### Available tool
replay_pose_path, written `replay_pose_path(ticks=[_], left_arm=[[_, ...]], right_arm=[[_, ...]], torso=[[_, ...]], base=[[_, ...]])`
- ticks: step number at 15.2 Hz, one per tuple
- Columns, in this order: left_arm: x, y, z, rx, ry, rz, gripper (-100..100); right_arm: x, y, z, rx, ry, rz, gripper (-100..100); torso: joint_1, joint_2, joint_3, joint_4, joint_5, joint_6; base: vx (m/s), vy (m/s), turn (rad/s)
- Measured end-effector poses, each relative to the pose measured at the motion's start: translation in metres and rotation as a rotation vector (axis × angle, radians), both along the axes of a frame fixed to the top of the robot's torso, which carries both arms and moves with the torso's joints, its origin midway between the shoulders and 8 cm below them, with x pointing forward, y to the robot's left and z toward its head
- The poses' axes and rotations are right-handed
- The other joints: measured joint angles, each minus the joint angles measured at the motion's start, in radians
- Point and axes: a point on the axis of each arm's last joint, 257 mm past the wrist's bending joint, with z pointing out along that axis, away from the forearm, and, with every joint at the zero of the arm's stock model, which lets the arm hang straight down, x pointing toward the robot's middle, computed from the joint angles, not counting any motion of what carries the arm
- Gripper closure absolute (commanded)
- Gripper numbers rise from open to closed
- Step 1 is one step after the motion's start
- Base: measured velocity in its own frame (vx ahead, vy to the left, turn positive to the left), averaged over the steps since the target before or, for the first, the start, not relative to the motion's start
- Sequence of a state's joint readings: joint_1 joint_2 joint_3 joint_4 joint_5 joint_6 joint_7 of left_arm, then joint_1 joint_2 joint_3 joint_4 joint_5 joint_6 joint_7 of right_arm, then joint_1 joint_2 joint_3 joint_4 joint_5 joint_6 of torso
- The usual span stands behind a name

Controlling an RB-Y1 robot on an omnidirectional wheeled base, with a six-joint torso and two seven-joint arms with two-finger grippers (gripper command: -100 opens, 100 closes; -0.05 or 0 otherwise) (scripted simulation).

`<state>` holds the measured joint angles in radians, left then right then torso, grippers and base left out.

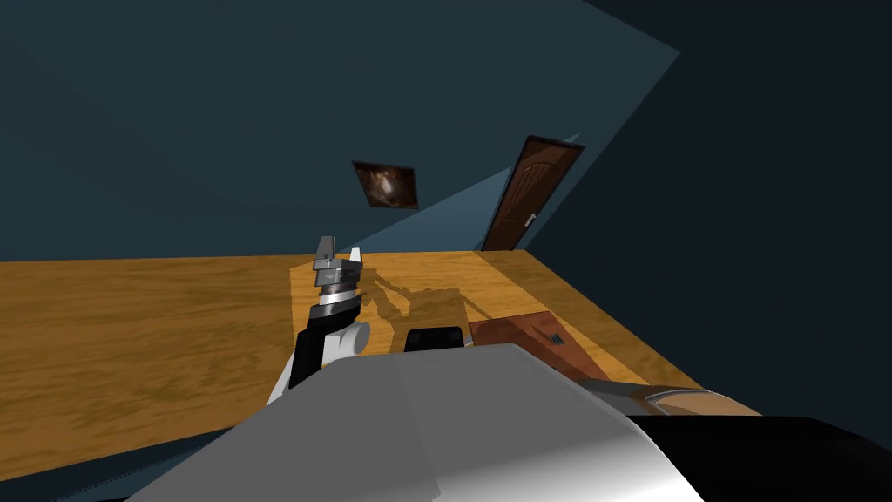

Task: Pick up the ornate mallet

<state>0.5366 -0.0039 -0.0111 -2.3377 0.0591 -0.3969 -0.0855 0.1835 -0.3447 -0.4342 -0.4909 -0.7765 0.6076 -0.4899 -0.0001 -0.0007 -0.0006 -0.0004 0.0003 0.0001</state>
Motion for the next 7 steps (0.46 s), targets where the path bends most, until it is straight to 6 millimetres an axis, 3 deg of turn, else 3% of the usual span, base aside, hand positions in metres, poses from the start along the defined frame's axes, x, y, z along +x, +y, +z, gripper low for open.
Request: replay_pose_path(ticks=[2, 7], left_arm=[[0.0, 0.0, 0.0, 0.0, 0.0, 0.0, 0], [0.0, 0.0, 0.0, 0.0, 0.0, 0.0, 0]], right_arm=[[-0.001, -0.002, 0.001, -0.002, 0.0, 0.0, 100], [-0.005, -0.029, 0.018, -0.007, 0.002, -0.019, 100]], torso=[[0.001, 0.0, 0.0, 0.0, 0.0, 0.0], [0.008, 0.002, 0.001, 0.0, 0.002, 0.0]], base=[[-0.007, 0.036, 0.046], [-0.019, 0.093, 0.058]])
